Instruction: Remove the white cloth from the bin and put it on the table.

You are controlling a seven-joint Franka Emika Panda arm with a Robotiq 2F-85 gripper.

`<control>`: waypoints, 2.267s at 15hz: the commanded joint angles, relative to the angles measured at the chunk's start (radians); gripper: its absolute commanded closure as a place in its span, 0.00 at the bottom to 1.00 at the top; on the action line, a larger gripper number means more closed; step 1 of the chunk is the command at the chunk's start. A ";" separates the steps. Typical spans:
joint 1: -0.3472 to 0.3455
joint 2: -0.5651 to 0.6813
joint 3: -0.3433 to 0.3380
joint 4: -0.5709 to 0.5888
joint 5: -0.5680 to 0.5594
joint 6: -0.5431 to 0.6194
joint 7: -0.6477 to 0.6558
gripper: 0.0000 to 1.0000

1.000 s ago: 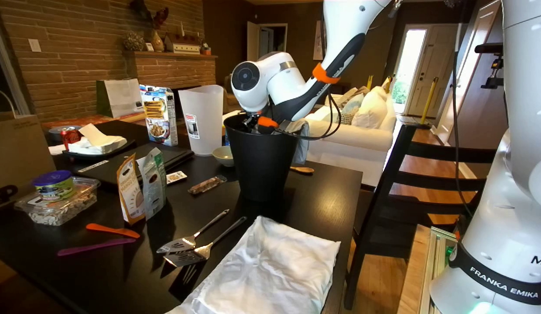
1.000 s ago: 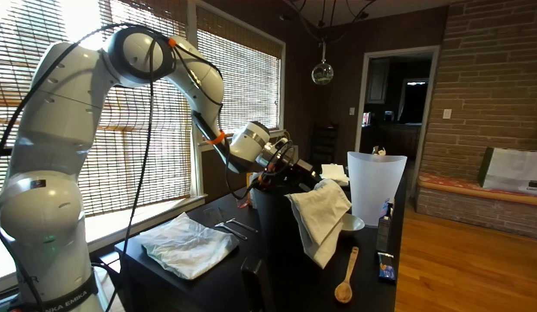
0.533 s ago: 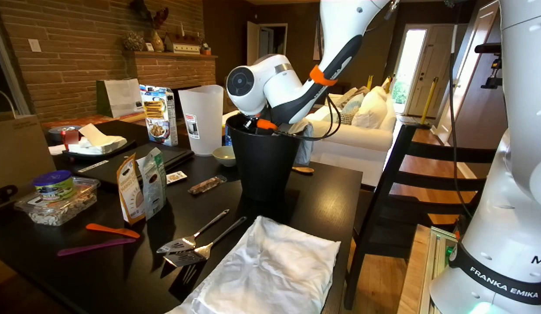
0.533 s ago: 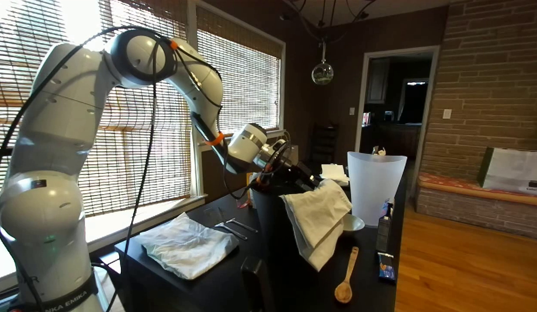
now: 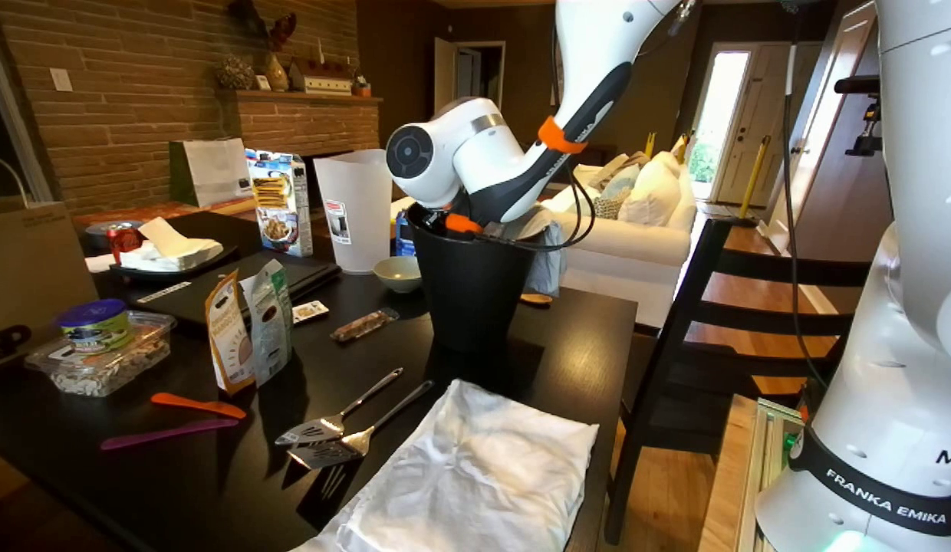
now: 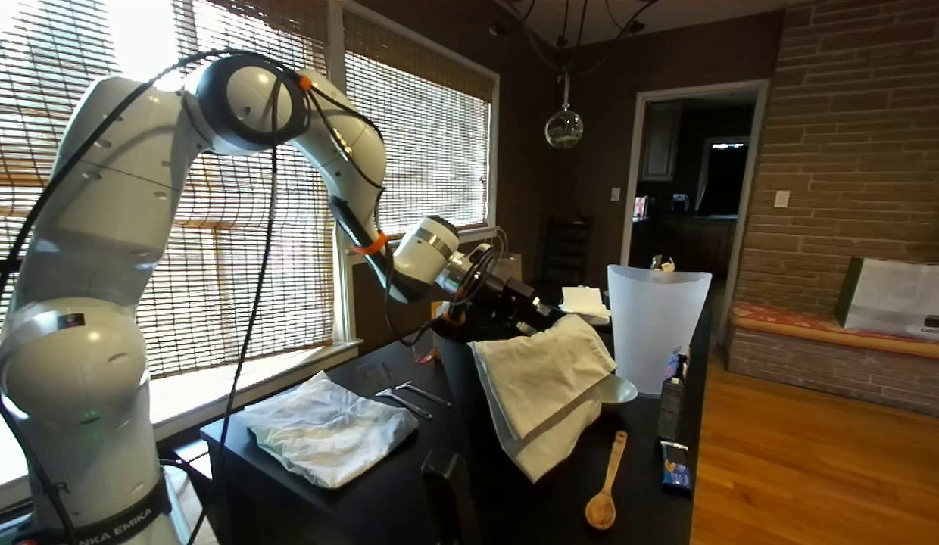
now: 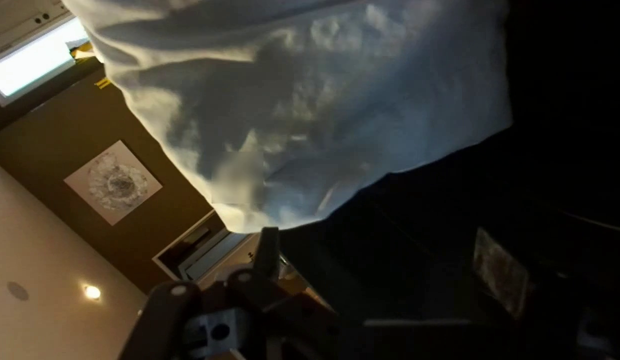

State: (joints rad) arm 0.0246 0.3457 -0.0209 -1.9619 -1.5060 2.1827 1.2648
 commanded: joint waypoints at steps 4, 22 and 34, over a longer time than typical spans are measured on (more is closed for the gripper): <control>-0.004 0.059 0.005 0.012 -0.013 -0.068 0.032 0.00; -0.042 0.059 0.010 0.118 0.121 -0.106 -0.059 0.00; -0.084 0.069 -0.027 0.253 0.502 -0.069 -0.158 0.00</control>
State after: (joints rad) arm -0.0551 0.3947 -0.0334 -1.7549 -1.0760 2.0938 1.1231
